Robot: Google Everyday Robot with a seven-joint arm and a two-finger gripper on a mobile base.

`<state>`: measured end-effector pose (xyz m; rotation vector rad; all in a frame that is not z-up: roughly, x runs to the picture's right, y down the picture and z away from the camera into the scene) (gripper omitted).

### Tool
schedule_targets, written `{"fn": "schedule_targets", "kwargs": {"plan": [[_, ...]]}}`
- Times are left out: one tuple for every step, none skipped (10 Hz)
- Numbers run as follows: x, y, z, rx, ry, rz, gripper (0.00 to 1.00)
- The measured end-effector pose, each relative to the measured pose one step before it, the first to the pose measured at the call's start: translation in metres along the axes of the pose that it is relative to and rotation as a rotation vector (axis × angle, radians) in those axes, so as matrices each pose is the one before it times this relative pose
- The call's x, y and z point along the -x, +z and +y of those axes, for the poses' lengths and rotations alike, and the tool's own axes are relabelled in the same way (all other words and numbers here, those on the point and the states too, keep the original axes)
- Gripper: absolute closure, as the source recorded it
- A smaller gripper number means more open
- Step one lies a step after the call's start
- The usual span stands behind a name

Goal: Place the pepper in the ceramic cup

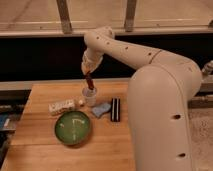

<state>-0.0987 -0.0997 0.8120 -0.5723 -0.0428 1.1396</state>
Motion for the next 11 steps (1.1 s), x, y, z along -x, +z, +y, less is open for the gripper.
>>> {"fn": "schedule_targets", "kwargs": {"plan": [[-0.00244, 0.00273, 0.00024, 0.01062, 0.00742, 0.00271, 0.77], [-0.00142, 0.00139, 0.00009, 0.00627, 0.00413, 0.00127, 0.69], [-0.00268, 0.00271, -0.00025, 0.00421, 0.00436, 0.00688, 0.57], [-0.00203, 0.00227, 0.00219, 0.00080, 0.00079, 0.00811, 0.48], [-0.00224, 0.00232, 0.00262, -0.00053, 0.00275, 0.00839, 0.37], [-0.00251, 0.00075, -0.00073, -0.00050, 0.00560, 0.00433, 0.28], [-0.00201, -0.00049, -0.00214, 0.00139, 0.00796, 0.00020, 0.21], [-0.00039, 0.00006, -0.00099, -0.00098, 0.00140, 0.00040, 0.20], [0.00040, -0.00004, 0.00100, 0.00097, -0.00102, -0.00039, 0.20], [0.00058, 0.00088, 0.00221, 0.00155, -0.00276, 0.00075, 0.20], [-0.00006, -0.00003, -0.00019, -0.00017, 0.00020, -0.00002, 0.20]]}}
